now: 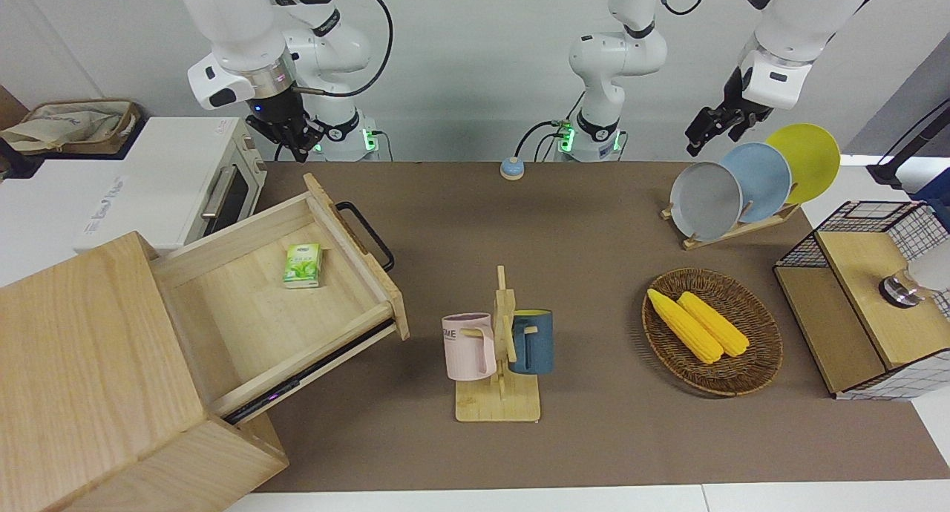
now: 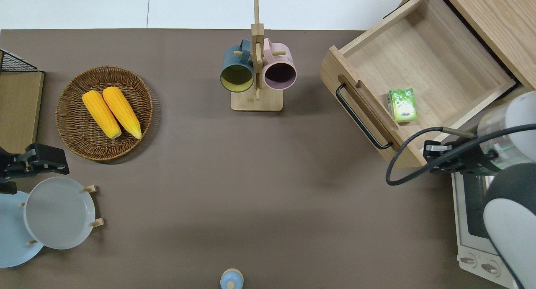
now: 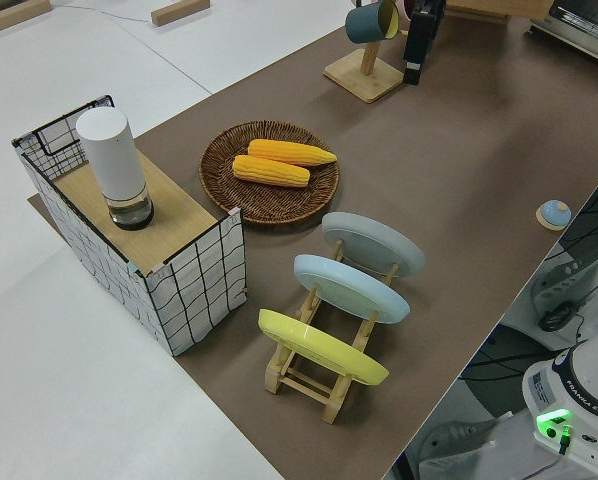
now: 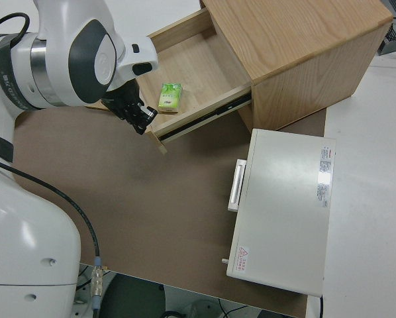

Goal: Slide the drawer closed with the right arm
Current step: 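Move the right gripper up toward the front face of the open drawer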

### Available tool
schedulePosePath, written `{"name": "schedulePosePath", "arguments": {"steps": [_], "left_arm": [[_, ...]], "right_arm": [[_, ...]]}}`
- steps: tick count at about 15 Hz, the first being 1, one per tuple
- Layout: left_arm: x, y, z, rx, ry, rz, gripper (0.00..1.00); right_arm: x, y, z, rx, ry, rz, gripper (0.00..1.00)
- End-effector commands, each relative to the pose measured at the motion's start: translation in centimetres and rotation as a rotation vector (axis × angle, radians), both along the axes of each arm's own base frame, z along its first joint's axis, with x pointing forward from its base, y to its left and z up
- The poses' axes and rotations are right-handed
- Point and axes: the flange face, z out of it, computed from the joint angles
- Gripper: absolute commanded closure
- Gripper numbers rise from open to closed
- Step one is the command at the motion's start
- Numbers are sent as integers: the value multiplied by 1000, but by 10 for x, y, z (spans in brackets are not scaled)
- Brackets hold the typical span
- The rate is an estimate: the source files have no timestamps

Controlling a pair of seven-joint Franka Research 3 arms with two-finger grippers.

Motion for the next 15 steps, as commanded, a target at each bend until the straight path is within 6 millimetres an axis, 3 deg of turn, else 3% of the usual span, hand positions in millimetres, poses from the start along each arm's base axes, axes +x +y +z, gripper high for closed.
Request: {"name": "schedulePosePath", "arguments": {"steps": [1, 6, 10, 15], "left_arm": [[-3, 0, 4, -5, -7, -9, 7], [-3, 0, 4, -5, -7, -9, 7], [-3, 0, 4, -5, -7, -9, 7], [-3, 0, 4, -5, -7, -9, 7]], "right_arm": [[-4, 32, 2, 11, 21, -143, 1000], [-19, 93, -4, -15, 23, -246, 1000], [-28, 138, -31, -29, -2, -328, 1000], [-32, 168, -52, -22, -37, -417, 1000]]}}
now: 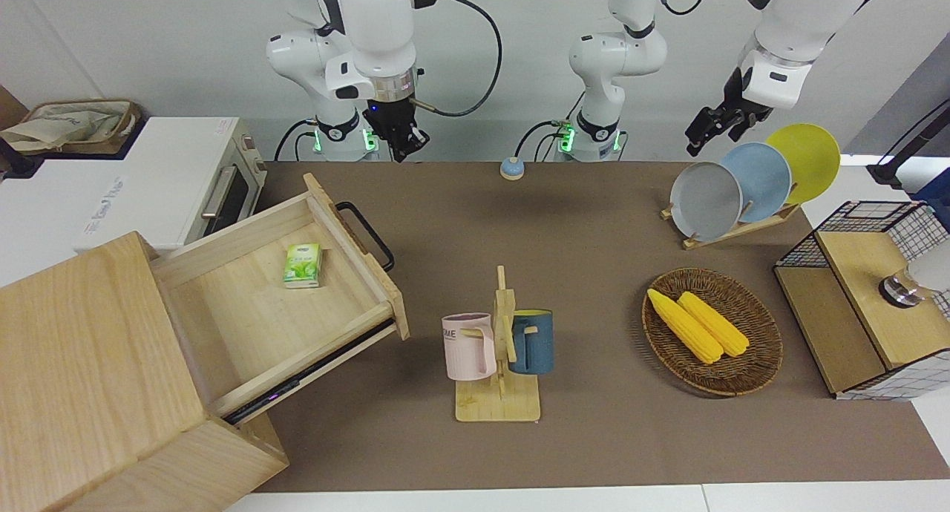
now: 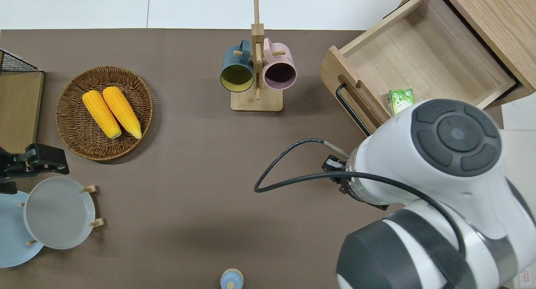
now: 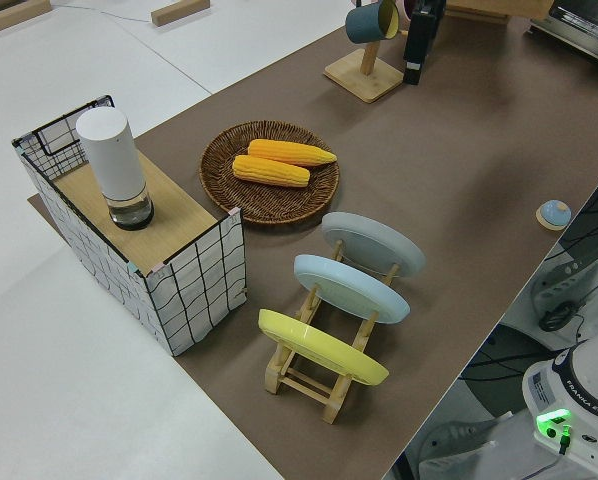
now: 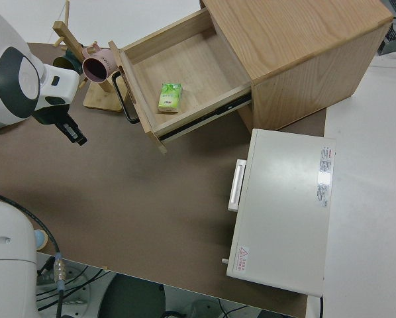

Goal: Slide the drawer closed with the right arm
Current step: 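Move the right gripper up toward the front face of the open drawer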

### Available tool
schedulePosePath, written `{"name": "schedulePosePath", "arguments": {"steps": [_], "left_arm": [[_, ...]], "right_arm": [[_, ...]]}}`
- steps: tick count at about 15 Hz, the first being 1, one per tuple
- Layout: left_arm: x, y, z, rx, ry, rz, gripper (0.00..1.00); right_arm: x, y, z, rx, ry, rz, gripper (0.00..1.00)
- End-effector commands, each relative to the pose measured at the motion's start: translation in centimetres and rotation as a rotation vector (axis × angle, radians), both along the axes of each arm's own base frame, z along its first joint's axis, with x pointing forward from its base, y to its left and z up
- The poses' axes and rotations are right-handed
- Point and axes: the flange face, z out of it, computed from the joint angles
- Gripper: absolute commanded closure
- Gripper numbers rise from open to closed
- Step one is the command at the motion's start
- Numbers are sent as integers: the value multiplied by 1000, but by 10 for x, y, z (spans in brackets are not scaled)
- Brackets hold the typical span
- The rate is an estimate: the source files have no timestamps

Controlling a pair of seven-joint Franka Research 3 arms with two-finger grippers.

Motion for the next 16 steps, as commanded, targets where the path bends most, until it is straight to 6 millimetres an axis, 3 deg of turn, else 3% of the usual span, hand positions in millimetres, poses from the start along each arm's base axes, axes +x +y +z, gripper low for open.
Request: {"name": "schedulePosePath", "arguments": {"steps": [1, 6, 10, 16], "left_arm": [[-3, 0, 4, -5, -7, -9, 7], [-3, 0, 4, -5, -7, -9, 7], [-3, 0, 4, -5, -7, -9, 7], [-3, 0, 4, -5, -7, -9, 7]], "right_arm": [[-1, 12, -20, 26, -21, -85, 1000], [3, 19, -31, 62, -40, -126, 1000], [11, 19, -56, 70, -41, -125, 1000], [42, -15, -69, 80, -76, -165, 1000]]}}
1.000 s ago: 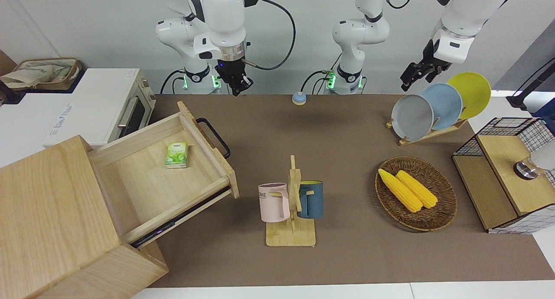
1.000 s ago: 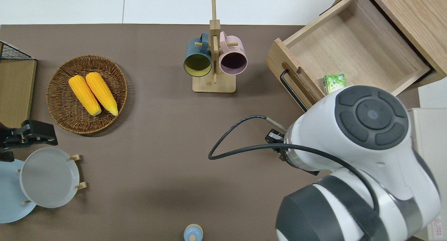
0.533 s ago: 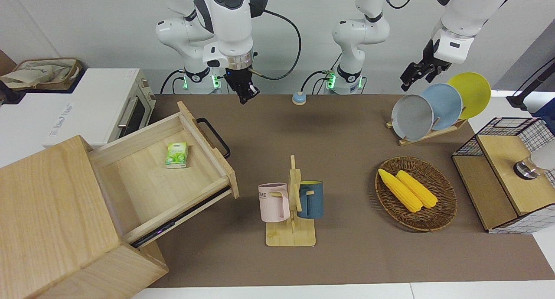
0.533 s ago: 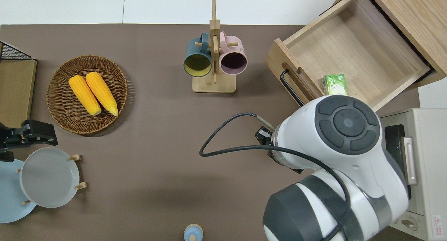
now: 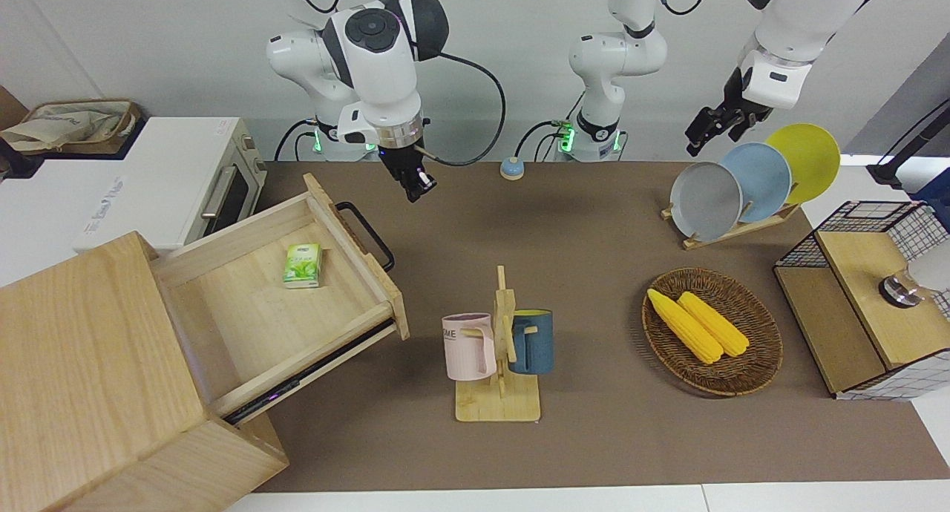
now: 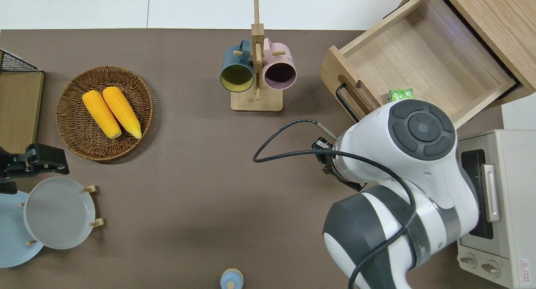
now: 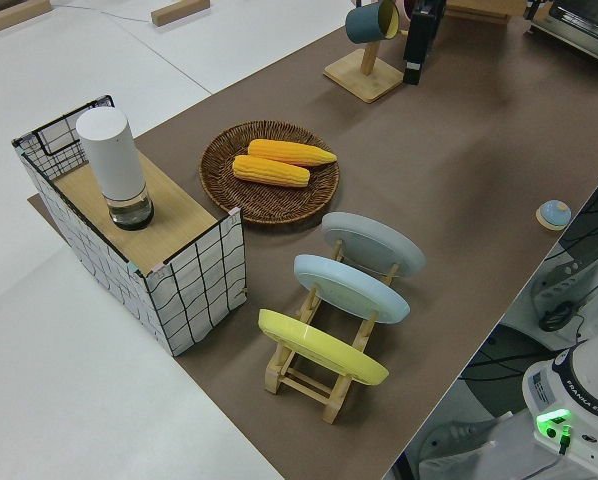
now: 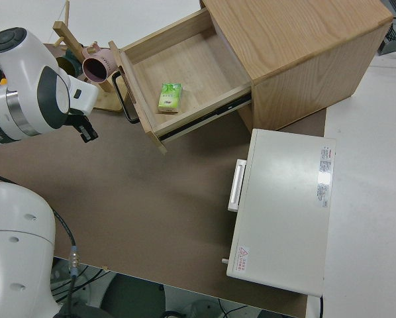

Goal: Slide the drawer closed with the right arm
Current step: 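Push the drawer front with the right gripper away from the robot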

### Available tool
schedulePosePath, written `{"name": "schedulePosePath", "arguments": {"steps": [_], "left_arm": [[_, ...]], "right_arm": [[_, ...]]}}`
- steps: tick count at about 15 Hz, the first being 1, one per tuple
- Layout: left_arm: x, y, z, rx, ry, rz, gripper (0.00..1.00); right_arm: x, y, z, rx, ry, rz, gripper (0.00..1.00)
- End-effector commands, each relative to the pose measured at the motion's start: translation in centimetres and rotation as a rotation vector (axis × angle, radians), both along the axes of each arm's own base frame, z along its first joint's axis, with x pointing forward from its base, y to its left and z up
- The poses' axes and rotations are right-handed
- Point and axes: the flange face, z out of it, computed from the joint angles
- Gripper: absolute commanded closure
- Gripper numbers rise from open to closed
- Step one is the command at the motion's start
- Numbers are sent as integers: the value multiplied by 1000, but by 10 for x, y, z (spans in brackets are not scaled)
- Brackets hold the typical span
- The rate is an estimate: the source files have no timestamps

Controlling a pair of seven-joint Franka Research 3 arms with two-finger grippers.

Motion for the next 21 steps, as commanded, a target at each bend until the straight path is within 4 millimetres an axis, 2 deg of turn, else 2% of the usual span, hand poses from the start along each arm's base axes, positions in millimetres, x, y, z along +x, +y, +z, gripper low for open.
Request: {"name": "schedulePosePath", "arguments": {"steps": [1, 9, 17, 21], "left_arm": [[-3, 0, 4, -5, -7, -9, 7], [-3, 0, 5, -5, -8, -9, 7], [-3, 0, 4, -5, -7, -9, 7], [-3, 0, 4, -5, -7, -9, 7]], "right_arm": [[13, -14, -6, 24, -25, -6, 1000], [35, -19, -24, 37, -82, -18, 1000], [64, -43, -34, 19, -159, -45, 1000], [70, -53, -37, 3, -173, -41, 1000]]}}
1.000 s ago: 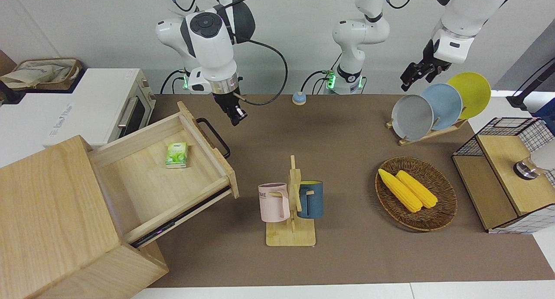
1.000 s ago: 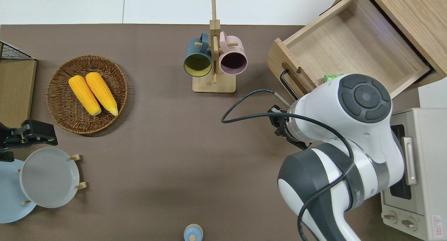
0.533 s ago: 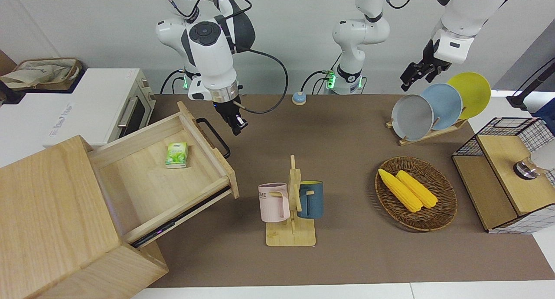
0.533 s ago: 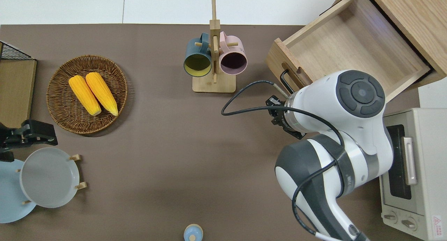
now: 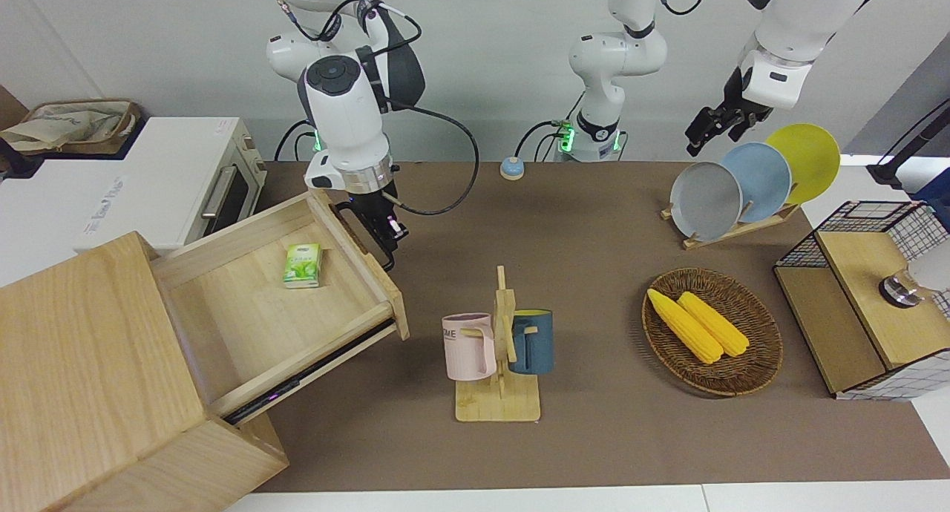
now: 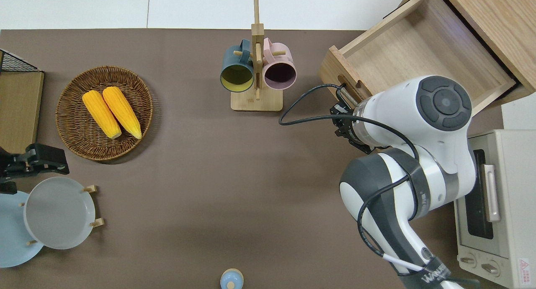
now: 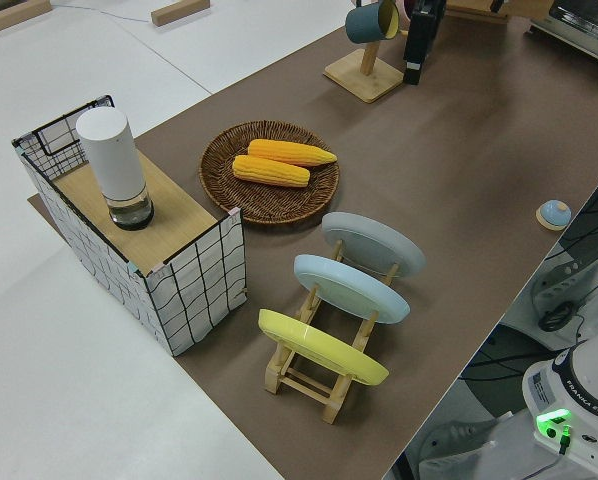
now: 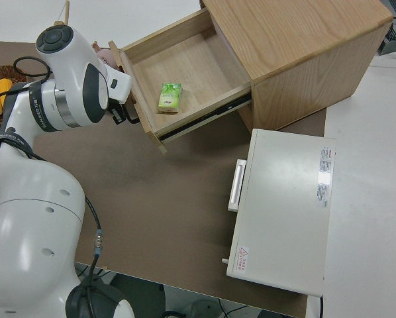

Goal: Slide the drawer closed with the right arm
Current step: 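Push the drawer front with the right gripper away from the robot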

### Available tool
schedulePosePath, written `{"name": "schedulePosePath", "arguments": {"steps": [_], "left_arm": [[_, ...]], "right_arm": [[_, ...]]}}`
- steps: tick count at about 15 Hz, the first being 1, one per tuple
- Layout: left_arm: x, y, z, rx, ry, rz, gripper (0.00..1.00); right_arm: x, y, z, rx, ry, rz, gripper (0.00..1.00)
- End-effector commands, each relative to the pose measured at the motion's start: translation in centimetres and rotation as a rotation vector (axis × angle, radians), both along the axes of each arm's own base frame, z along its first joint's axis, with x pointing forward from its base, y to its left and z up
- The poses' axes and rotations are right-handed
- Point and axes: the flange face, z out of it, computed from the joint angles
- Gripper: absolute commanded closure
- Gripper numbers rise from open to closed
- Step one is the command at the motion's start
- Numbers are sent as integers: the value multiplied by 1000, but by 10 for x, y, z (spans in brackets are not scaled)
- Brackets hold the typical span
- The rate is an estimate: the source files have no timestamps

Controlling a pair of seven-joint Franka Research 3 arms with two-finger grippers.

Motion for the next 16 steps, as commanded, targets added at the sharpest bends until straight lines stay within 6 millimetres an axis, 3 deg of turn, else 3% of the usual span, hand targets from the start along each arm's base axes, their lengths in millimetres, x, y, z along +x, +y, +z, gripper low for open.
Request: {"name": "schedulePosePath", "arguments": {"steps": [1, 5, 10, 16], "left_arm": [[-3, 0, 4, -5, -7, -9, 7], [-3, 0, 4, -5, -7, -9, 7], [-3, 0, 4, -5, -7, -9, 7], [-3, 0, 4, -5, -7, -9, 7]], "right_arm": [[12, -9, -1, -33, -34, 34, 1000], [25, -24, -1, -55, -68, 24, 1000], [55, -66, 6, -81, -109, 10, 1000], [72, -106, 2, -112, -164, 7, 1000]]}}
